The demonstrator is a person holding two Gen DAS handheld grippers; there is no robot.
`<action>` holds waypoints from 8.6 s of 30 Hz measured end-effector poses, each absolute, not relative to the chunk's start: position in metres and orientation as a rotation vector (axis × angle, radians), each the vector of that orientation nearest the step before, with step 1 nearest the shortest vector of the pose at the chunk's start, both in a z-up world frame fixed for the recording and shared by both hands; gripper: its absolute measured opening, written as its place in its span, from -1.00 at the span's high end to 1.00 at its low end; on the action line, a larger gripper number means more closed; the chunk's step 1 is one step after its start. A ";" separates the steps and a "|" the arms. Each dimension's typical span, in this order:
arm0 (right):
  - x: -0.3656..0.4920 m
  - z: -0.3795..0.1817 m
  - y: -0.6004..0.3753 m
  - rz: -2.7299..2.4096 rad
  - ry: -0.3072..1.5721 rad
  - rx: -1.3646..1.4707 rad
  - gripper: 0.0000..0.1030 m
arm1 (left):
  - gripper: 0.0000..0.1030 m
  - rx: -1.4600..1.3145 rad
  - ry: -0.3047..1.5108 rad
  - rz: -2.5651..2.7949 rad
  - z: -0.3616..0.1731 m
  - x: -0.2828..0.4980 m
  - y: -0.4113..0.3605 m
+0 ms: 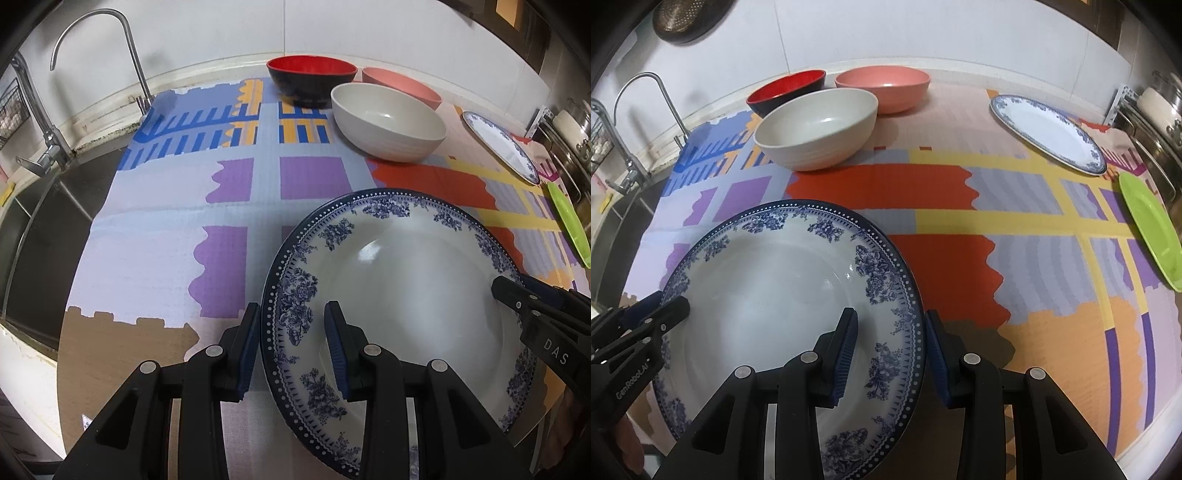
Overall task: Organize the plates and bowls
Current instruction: 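Lift the plate with both grippers and carry it toward the bowls, then lower the plate beside the bowls and open both grippers, then move both grippers to the lime-green plate rim and close them, then lift the green plate with both grippers and carry it onto the blue-and-white plate, then lower the green plate and open both grippers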
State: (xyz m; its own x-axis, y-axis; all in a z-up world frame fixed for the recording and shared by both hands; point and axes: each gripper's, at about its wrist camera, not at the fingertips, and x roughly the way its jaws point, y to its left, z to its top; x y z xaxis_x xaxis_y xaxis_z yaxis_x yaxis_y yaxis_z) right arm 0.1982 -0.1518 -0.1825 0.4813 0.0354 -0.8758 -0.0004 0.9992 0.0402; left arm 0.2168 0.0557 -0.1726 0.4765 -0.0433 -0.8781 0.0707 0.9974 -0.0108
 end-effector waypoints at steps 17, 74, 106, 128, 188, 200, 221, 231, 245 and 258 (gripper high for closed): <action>0.197 -0.191 -0.154 0.037 1.100 0.046 0.26 | 0.14 0.033 1.101 -0.060 -0.180 0.215 0.049; 0.152 -0.092 -0.495 -0.535 0.700 0.257 -0.45 | -0.98 0.232 0.694 -0.579 -0.050 0.269 -0.333; 0.213 -0.200 -0.622 -0.622 0.836 0.436 -0.44 | -0.46 0.277 1.007 -0.641 -0.180 0.358 -0.461; 0.228 -0.206 -0.632 -0.582 0.885 0.411 0.17 | 0.06 0.284 0.992 -0.689 -0.185 0.367 -0.479; 0.187 -0.097 -0.338 -0.250 0.783 0.086 0.22 | 0.17 0.019 0.847 -0.309 -0.092 0.264 -0.118; 0.175 -0.091 -0.250 -0.154 0.770 0.048 0.22 | 0.17 -0.015 0.838 -0.225 -0.086 0.240 -0.034; 0.163 -0.125 -0.152 -0.039 0.879 0.013 0.22 | 0.17 -0.031 0.940 -0.129 -0.125 0.211 0.059; 0.172 -0.158 -0.143 -0.031 0.966 0.012 0.22 | 0.17 -0.020 1.019 -0.124 -0.156 0.218 0.065; 0.178 -0.177 -0.143 -0.027 1.011 0.001 0.21 | 0.17 0.017 1.067 -0.105 -0.176 0.223 0.059; 0.184 -0.187 -0.143 0.004 1.039 -0.018 0.19 | 0.18 0.044 1.071 -0.082 -0.181 0.226 0.055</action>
